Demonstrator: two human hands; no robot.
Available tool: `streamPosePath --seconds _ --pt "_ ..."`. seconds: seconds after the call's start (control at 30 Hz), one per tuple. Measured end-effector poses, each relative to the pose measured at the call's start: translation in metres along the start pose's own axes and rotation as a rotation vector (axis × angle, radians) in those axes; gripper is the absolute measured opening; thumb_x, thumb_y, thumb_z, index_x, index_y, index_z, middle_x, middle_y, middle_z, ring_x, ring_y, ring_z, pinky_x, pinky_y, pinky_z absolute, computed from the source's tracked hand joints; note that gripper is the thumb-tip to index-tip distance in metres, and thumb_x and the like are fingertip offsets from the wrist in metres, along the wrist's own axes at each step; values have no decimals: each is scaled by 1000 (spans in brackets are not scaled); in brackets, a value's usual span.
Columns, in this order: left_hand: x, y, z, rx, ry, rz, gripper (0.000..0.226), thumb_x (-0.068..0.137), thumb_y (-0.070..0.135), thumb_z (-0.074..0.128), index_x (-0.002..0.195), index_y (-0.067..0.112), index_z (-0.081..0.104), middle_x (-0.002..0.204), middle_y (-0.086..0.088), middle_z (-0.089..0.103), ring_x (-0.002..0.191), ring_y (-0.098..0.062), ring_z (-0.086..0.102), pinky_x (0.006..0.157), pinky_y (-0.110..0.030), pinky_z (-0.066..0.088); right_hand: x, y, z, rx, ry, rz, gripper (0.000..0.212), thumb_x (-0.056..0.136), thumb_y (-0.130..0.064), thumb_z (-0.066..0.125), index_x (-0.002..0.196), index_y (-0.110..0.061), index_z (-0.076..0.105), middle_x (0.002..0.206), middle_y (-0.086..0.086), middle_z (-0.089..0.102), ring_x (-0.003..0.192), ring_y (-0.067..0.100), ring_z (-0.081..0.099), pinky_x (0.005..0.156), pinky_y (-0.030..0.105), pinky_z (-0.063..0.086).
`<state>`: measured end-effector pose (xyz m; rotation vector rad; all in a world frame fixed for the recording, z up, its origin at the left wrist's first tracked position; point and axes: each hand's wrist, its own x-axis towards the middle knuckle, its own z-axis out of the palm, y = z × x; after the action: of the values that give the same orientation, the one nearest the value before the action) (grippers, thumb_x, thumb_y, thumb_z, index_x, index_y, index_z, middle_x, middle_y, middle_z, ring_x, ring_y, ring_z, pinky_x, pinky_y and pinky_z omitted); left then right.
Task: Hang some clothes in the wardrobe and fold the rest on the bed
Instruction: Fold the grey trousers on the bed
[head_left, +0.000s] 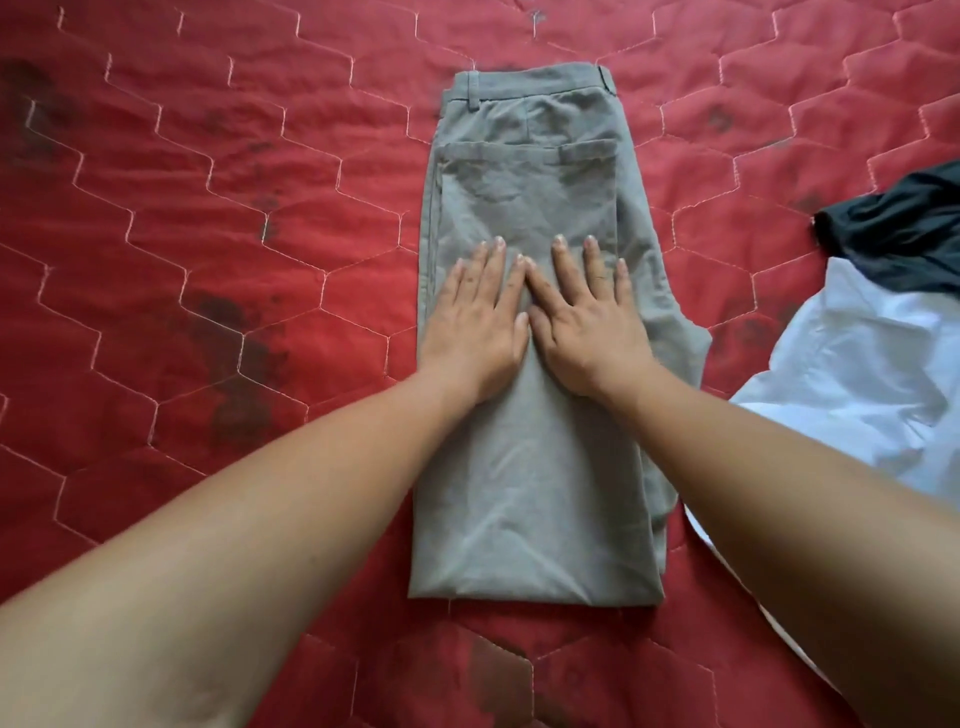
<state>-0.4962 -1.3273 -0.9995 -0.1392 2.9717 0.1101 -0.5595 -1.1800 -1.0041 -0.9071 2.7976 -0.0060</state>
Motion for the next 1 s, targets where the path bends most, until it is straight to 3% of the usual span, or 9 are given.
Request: streamPosePath --seconds 0.17,0.3,0.57,0.67,0.73,0.8,0.83,0.9,1.0 --pt "-39 1 0 3 -22 55 68 103 44 22 161 12 8 168 -15 -2 156 -26 -3 126 -45 1 -36 -13 3 -12 -3 35 63 103 -52 16 162 -31 10 170 6 3 156 34 -4 124 57 0" --pt "-115 9 14 -16 -64 81 69 101 48 28 160 12 21 167 -20 5 156 -31 4 125 -50 9 -114 -28 19 20 -19 -25 68 101 -56 29 161 -25 22 169 11 9 156 35 3 121 65 9" --pt "-201 19 17 3 -169 28 73 95 63 32 158 29 26 166 -22 12 153 -39 12 117 -56 20 -215 -34 23 -10 -128 -81 76 94 -70 35 158 -29 31 168 13 14 155 36 13 115 71 19" --pt "-216 19 5 1 -243 31 77 91 68 42 157 31 29 165 -22 11 152 -40 15 117 -54 22 -235 -38 8 14 -206 4 78 90 -73 32 156 -31 32 166 13 22 153 39 18 114 68 24" --pt "-217 24 -6 -47 -276 -15 82 89 64 57 157 35 23 165 -22 1 153 -40 7 121 -55 23 -239 -46 -3 69 -254 92 77 90 -71 34 157 -35 25 168 14 12 154 40 11 119 62 18" --pt "-217 31 -13 -255 -309 -142 81 93 47 63 158 41 16 164 -19 -22 154 -35 -11 125 -45 12 -235 -51 -13 215 -278 228 74 92 -57 54 157 -40 24 168 19 -5 155 40 1 122 53 14" --pt "-218 35 -17 -424 -299 -257 74 93 34 65 156 41 27 164 -15 -22 154 -31 -10 124 -38 10 -232 -51 -19 322 -276 338 72 90 -44 64 155 -41 33 167 21 -4 154 40 5 121 50 21" --pt "-215 36 -26 -753 -184 -524 54 89 11 65 138 33 56 161 -12 4 148 -28 20 118 -24 18 -222 -44 -31 539 -243 581 63 85 -20 67 144 -36 53 158 19 10 143 40 23 116 44 31" --pt "-203 25 -43 -1114 -144 -778 44 91 -4 50 112 31 65 135 -7 50 119 -20 54 100 -20 36 -202 -26 -50 892 -328 735 48 81 1 58 121 -23 69 132 16 43 115 33 51 103 35 45"
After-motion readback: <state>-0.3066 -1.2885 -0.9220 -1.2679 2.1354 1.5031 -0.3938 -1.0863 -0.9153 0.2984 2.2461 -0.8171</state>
